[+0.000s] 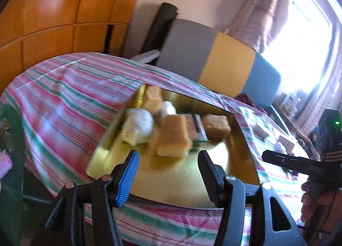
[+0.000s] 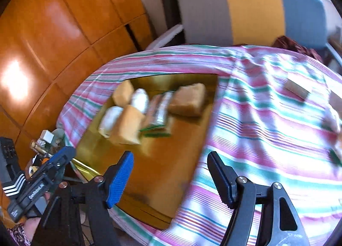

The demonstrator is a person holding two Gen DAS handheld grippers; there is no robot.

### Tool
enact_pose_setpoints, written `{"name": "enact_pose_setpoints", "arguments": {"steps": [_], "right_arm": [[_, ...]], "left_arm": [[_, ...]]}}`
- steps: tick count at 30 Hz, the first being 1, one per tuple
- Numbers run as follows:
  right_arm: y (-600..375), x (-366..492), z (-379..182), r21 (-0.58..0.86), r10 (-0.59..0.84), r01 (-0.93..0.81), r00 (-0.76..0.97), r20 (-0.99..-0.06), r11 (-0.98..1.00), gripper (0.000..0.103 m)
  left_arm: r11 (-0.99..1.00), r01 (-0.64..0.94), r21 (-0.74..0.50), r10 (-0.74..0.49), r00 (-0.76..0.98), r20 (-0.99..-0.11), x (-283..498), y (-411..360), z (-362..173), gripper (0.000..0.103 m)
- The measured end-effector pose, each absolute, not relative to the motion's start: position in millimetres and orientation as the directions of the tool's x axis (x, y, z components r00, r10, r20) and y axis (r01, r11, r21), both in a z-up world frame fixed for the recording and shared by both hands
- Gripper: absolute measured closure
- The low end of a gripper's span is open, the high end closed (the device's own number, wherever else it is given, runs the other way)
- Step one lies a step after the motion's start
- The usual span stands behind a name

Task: Organize objects
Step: 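Move both tools back from the tray to the remaining items on the cloth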

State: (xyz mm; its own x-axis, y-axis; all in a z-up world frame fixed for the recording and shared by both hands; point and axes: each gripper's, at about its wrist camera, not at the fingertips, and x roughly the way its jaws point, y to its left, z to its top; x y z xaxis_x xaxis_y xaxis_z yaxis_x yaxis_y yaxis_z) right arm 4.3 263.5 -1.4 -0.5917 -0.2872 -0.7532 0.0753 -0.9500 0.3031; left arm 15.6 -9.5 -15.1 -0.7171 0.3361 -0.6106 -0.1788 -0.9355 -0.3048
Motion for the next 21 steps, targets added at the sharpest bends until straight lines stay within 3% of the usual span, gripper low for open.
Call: {"name": "enact_pose_setpoints", "arguments": {"steps": [13, 21], "right_arm": [[378.9, 47.0, -39.9, 0.181, -0.095, -0.117, -0.52, -0.849, -0.976, 0.03], [500.5, 70.2, -40.7, 0.036, 0.123, -0.312, -0.477, -0.87, -0.95, 0.03]], "left_arm": [[-0.893, -0.409, -0.187, 0.43, -0.656, -0.621, 43.1, 53.1, -8.2, 0.045], [-0.827, -0.534, -0.177, 0.503, -0.559, -0.659, 56.4, 98.2, -10.6, 0.045]]}}
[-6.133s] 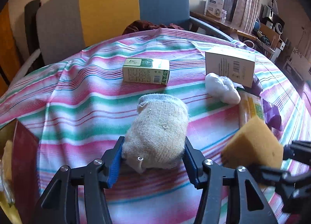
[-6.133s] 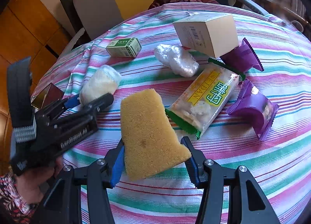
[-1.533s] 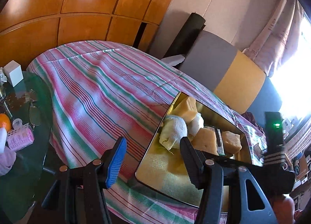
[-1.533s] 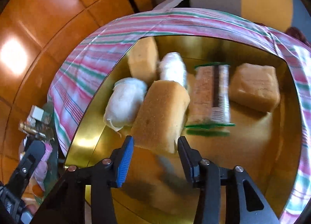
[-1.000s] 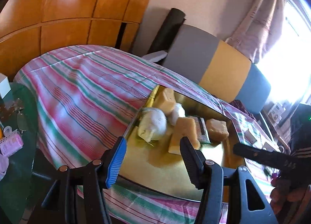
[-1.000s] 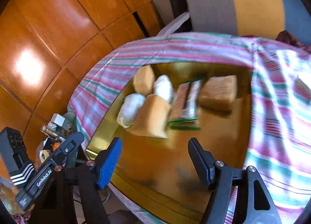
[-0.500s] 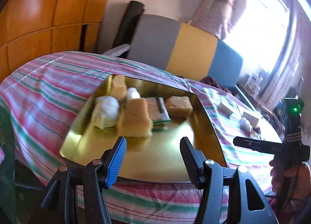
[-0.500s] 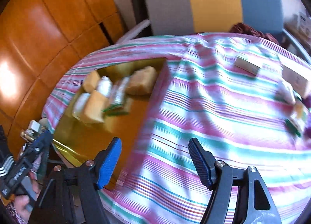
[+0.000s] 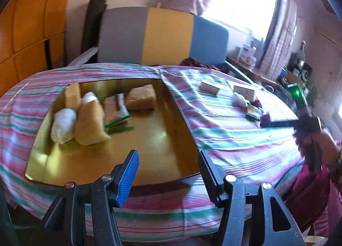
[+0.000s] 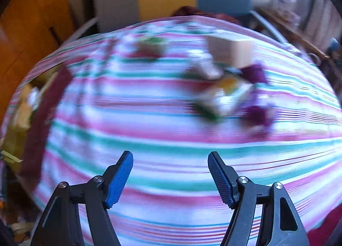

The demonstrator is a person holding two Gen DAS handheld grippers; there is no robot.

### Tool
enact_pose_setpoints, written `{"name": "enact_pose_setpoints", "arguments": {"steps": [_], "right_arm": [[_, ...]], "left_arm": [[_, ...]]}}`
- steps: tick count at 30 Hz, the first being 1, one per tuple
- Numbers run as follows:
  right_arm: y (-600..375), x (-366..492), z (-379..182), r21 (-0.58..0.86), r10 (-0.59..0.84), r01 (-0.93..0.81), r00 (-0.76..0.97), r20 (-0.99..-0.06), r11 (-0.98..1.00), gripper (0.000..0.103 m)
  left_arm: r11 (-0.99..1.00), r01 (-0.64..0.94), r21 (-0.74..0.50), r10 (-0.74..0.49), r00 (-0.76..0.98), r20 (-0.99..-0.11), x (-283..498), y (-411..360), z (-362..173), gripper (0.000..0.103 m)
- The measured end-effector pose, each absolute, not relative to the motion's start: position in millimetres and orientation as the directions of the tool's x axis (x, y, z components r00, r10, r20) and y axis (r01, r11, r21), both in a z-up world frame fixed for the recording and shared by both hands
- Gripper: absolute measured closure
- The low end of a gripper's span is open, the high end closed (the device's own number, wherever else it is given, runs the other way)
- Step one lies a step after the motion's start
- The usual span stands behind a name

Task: Organize objects
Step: 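Move both tools back from the tray to the remaining items on the cloth, then grasp the purple snack packet with the right tool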

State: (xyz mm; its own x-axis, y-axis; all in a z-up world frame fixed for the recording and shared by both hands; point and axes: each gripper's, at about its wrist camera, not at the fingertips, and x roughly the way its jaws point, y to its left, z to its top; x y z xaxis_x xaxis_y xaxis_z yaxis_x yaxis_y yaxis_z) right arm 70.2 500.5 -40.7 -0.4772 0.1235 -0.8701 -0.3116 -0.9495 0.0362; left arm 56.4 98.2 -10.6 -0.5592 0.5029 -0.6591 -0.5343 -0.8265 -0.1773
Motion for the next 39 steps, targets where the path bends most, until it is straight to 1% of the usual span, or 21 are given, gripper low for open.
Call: {"name": "enact_pose_setpoints", "arguments": {"steps": [4, 8, 11, 14, 16, 19, 21, 22, 24, 25, 27, 28, 29, 30, 32, 34, 39], "right_arm": [[553.5, 72.7, -34.5, -0.01, 0.201, -0.369, -0.482, -0.853, -0.929, 0.029], [595.2, 65.7, -40.9, -0.036, 0.232, -0.387, -0.474, -0.849, -0.921, 0.029], [614.8, 56.5, -48.6, -0.004, 0.2, -0.372, -0.488, -0.85, -0.928, 0.029], [622.3, 45.7, -56.3, 0.024, 0.155, -0.326, -0.511, -0.845, -0.945, 0.029], [621.0, 40.7, -58.3, 0.016, 0.146, -0.291, -0.526, -0.838, -0.956, 0.029], [621.1, 37.7, -67.2, 0.039, 0.119, -0.272, -0.54, -0.834, -0.961, 0.029], [622.1, 34.5, -78.3, 0.036, 0.109, -0.271, -0.501, -0.858, -0.962, 0.033], [621.5, 32.8, -82.4, 0.024, 0.113, -0.27, -0.479, -0.871, -0.963, 0.041], [620.4, 32.3, -82.7, 0.018, 0.119, -0.271, -0.481, -0.868, -0.962, 0.047], [621.6, 32.3, -81.7, 0.043, 0.099, -0.272, -0.487, -0.868, -0.961, 0.053], [624.8, 34.0, -79.9, 0.102, 0.061, -0.295, -0.496, -0.866, -0.95, 0.056], [625.6, 34.2, -79.6, 0.115, 0.053, -0.304, -0.495, -0.867, -0.946, 0.059], [626.0, 34.6, -78.9, 0.116, 0.058, -0.317, -0.491, -0.87, -0.941, 0.064], [626.8, 37.1, -77.7, 0.12, 0.058, -0.325, -0.488, -0.871, -0.938, 0.067], [630.6, 40.7, -75.7, 0.16, 0.036, -0.352, -0.489, -0.871, -0.922, 0.07], [633.8, 41.9, -73.2, 0.169, 0.036, -0.368, -0.491, -0.871, -0.914, 0.073], [641.7, 48.9, -65.2, 0.221, 0.024, -0.408, -0.517, -0.856, -0.885, 0.073]], "left_arm": [[-0.811, -0.552, -0.192, 0.518, -0.527, -0.674, 57.1, 113.8, -9.9, 0.045], [-0.796, -0.569, -0.206, 0.53, -0.49, -0.692, 57.0, 131.5, -7.2, 0.045], [-0.776, -0.599, -0.197, 0.543, -0.476, -0.692, 59.8, 146.5, -1.6, 0.045], [-0.745, -0.623, -0.237, 0.576, -0.422, -0.7, 58.6, 161.9, -0.1, 0.045], [-0.726, -0.639, -0.254, 0.593, -0.394, -0.702, 59.6, 171.9, 0.6, 0.045], [-0.701, -0.675, -0.229, 0.598, -0.382, -0.705, 64.2, 187.9, 2.9, 0.045], [-0.69, -0.687, -0.228, 0.601, -0.367, -0.711, 66.0, 198.1, 3.6, 0.045], [-0.688, -0.69, -0.226, 0.599, -0.364, -0.713, 66.4, 201.6, 3.5, 0.045], [-0.683, -0.696, -0.223, 0.598, -0.357, -0.718, 66.0, 210.2, 2.7, 0.045], [-0.68, -0.699, -0.222, 0.598, -0.354, -0.719, 65.6, 214.4, 2.3, 0.045], [-0.678, -0.702, -0.217, 0.593, -0.347, -0.727, 63.6, 223.0, 1.4, 0.045], [-0.673, -0.705, -0.221, 0.595, -0.34, -0.728, 62.1, 226.9, 1.3, 0.045], [-0.669, -0.709, -0.224, 0.597, -0.333, -0.73, 60.8, 229.8, 1.5, 0.045], [-0.666, -0.713, -0.222, 0.595, -0.327, -0.734, 60.3, 234.7, 1.4, 0.045], [-0.658, -0.723, -0.211, 0.587, -0.317, -0.744, 57.9, 248.4, 0.5, 0.045], [-0.646, -0.734, -0.211, 0.587, -0.299, -0.752, 55.2, 264.6, -1.3, 0.045], [-0.622, -0.75, -0.225, 0.588, -0.258, -0.766, 42.4, 309.5, -8.3, 0.045]]}}
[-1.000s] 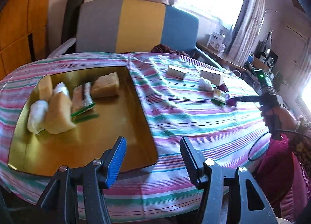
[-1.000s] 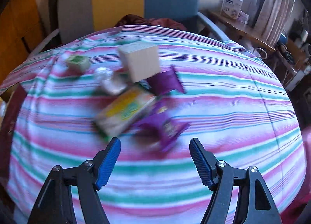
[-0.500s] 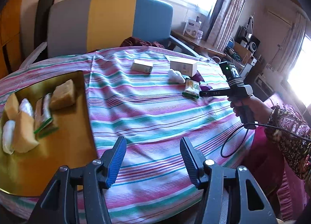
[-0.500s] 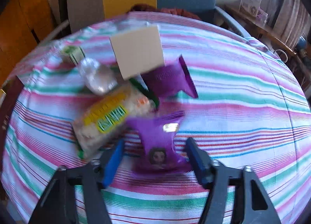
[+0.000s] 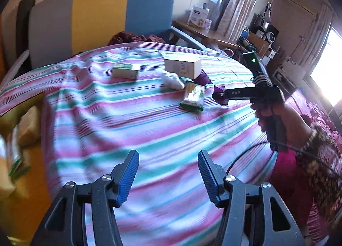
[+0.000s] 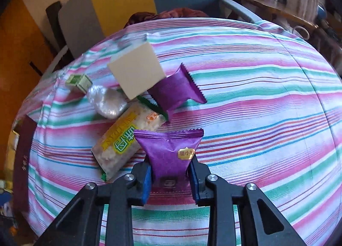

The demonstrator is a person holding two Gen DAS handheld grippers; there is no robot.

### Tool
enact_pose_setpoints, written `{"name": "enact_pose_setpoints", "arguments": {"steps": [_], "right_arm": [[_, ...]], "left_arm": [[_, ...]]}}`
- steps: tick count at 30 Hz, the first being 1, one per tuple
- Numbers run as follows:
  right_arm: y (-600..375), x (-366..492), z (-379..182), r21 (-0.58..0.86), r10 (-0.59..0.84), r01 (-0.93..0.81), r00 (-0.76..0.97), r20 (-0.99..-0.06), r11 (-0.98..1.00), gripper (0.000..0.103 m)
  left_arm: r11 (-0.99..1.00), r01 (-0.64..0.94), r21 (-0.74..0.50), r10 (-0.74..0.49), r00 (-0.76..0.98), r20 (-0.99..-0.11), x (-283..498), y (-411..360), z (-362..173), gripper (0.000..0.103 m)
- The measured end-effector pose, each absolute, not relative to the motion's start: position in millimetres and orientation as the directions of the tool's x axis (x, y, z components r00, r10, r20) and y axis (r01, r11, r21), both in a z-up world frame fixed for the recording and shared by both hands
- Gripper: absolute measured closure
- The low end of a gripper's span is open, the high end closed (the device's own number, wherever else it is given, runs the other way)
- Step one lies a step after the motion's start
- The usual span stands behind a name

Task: Organize objects
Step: 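Grasp the purple snack packet with the right tool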

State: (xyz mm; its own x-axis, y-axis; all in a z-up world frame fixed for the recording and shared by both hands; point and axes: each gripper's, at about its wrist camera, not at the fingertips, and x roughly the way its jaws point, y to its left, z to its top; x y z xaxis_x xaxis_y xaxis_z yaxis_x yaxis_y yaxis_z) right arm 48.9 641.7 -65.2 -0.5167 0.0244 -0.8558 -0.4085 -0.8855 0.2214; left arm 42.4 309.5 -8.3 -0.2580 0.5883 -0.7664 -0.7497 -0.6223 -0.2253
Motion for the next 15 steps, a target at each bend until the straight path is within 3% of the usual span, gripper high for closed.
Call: {"name": "enact_pose_setpoints", "arguments": {"steps": [7, 15], "right_arm": [[664.9, 59.7, -58.4, 0.243, 0.069, -0.504, -0.523, -0.849, -0.829, 0.073], [683.3, 65.7, -53.8, 0.33, 0.048, -0.542, -0.568, -0.821, -0.773, 0.073]], "left_arm": [[-0.611, -0.732, -0.301, 0.564, -0.137, -0.814, 2.3, 399.8, -39.5, 0.041], [-0.583, -0.776, -0.242, 0.522, -0.129, -0.843, -12.4, 478.1, -68.7, 0.041]]}}
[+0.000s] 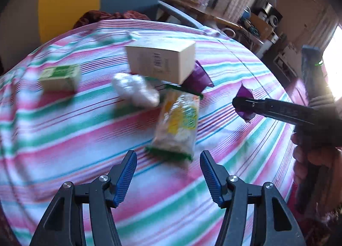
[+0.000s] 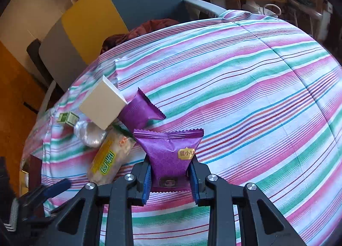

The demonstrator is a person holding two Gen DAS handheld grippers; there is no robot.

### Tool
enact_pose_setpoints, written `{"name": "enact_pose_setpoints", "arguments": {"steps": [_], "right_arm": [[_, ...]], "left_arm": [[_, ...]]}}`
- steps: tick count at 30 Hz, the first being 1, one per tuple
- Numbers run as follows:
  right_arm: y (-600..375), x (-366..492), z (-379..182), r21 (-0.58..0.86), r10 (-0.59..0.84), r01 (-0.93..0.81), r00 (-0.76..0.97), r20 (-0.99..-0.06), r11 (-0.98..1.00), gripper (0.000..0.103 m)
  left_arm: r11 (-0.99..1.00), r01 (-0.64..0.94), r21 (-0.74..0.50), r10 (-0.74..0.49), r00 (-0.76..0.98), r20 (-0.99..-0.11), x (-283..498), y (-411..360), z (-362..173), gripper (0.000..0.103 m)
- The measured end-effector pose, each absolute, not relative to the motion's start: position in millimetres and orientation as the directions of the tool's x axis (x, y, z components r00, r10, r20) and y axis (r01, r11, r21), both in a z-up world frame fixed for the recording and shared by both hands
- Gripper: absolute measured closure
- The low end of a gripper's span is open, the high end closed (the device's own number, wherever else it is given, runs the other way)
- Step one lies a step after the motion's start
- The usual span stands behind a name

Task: Organize objects
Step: 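Grasp the purple snack packet with the right tool, then grasp the WEIDAN cracker packet with the left tool while the right tool holds the purple packet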

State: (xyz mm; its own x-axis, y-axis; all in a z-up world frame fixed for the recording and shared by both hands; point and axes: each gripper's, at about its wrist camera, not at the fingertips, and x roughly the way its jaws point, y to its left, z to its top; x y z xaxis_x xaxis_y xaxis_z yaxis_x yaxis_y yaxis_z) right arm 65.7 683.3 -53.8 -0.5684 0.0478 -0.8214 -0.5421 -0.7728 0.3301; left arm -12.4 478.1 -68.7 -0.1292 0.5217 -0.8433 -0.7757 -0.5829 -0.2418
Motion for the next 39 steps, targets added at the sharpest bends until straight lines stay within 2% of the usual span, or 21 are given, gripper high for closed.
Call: {"name": "enact_pose_setpoints", "arguments": {"steps": [3, 7, 8, 12, 16, 22, 27, 34, 39], "right_arm": [[684.0, 64.8, -53.1, 0.34, 0.043, -0.537, -0.578, -0.815, -0.772, 0.073], [683.4, 64.3, -53.8, 0.348, 0.035, -0.535, -0.58, -0.814, -0.77, 0.073], [683.8, 65.8, -53.7, 0.35, 0.036, -0.536, -0.582, -0.812, -0.769, 0.073], [685.8, 67.4, -52.6, 0.356, 0.038, -0.54, -0.587, -0.809, -0.763, 0.073], [686.9, 67.1, -53.2, 0.361, 0.039, -0.547, -0.588, -0.808, -0.755, 0.073], [683.0, 63.4, -53.2, 0.358, 0.032, -0.533, -0.587, -0.809, -0.766, 0.073], [684.6, 64.8, -55.6, 0.36, 0.028, -0.538, -0.583, -0.812, -0.762, 0.073], [685.2, 65.3, -56.5, 0.364, 0.025, -0.539, -0.583, -0.812, -0.76, 0.073], [687.9, 66.6, -55.8, 0.374, 0.025, -0.546, -0.588, -0.808, -0.75, 0.073]], "left_arm": [[-0.589, -0.781, -0.208, 0.497, -0.147, -0.855, -16.4, 495.7, -82.8, 0.041], [-0.576, -0.789, -0.213, 0.54, -0.172, -0.824, -14.1, 492.9, -88.2, 0.042], [-0.568, -0.797, -0.203, 0.545, -0.18, -0.819, -11.4, 490.9, -88.7, 0.046], [-0.525, -0.839, -0.146, 0.563, -0.213, -0.799, 9.9, 473.0, -89.2, 0.047], [-0.556, -0.818, -0.148, 0.555, -0.234, -0.798, 25.9, 445.6, -88.5, 0.046], [-0.593, -0.794, -0.132, 0.523, -0.255, -0.814, 20.6, 452.2, -80.2, 0.044], [-0.591, -0.789, -0.168, 0.506, -0.201, -0.839, 9.6, 477.0, -85.5, 0.042], [-0.559, -0.815, -0.154, 0.504, -0.186, -0.844, 13.9, 490.5, -82.0, 0.038], [-0.531, -0.845, -0.054, 0.494, -0.258, -0.83, 20.9, 495.4, -70.1, 0.034]]}}
